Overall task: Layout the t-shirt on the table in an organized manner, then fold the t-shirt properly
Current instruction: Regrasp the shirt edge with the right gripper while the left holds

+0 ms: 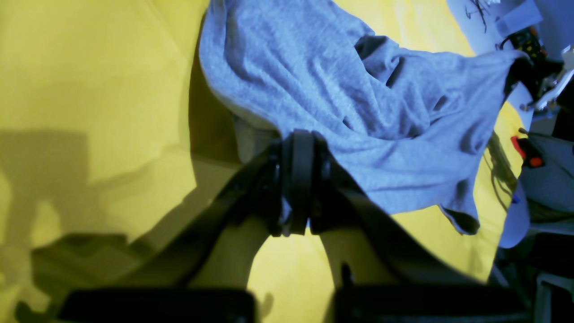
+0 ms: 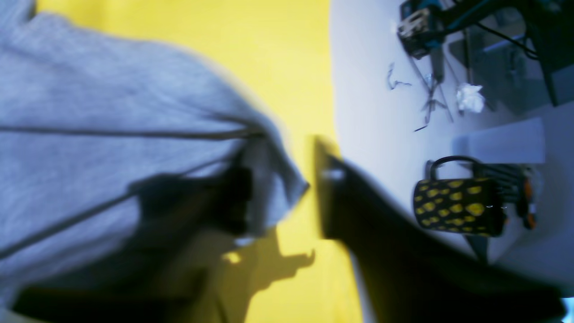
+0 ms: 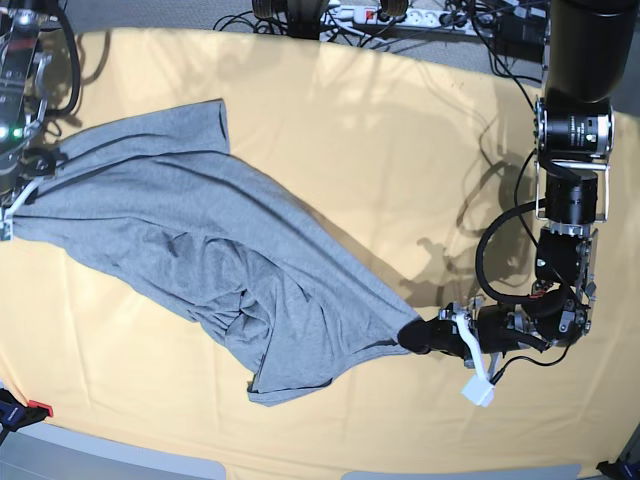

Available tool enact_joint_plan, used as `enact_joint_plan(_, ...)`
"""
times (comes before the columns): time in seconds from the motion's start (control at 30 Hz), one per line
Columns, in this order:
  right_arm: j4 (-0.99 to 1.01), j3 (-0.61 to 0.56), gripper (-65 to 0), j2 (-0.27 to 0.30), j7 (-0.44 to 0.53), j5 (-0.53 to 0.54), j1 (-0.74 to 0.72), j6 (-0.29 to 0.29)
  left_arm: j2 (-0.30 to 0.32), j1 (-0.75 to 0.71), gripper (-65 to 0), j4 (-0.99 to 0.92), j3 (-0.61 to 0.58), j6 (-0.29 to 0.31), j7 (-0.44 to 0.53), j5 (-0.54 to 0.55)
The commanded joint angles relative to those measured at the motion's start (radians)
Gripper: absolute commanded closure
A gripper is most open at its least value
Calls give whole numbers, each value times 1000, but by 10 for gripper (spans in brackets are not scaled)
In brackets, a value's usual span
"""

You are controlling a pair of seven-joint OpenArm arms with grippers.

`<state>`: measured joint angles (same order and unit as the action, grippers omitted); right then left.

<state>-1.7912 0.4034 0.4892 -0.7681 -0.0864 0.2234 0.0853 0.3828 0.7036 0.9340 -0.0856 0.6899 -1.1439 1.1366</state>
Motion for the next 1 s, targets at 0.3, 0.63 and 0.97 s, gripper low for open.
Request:
enact_joint_plan(0.3, -183, 72, -377, 99, -172, 143, -27, -12, 8, 36, 0, 15, 4, 8, 51, -27)
enact_joint_plan(0.63, -220, 223, -376, 112, -167, 317, -16, 76, -2, 36, 0, 15, 4, 8, 61, -32)
enact_joint_plan(0.97, -170, 231, -313, 110, -261, 579, 34, 315, -1, 36, 0, 15, 4, 8, 71, -32)
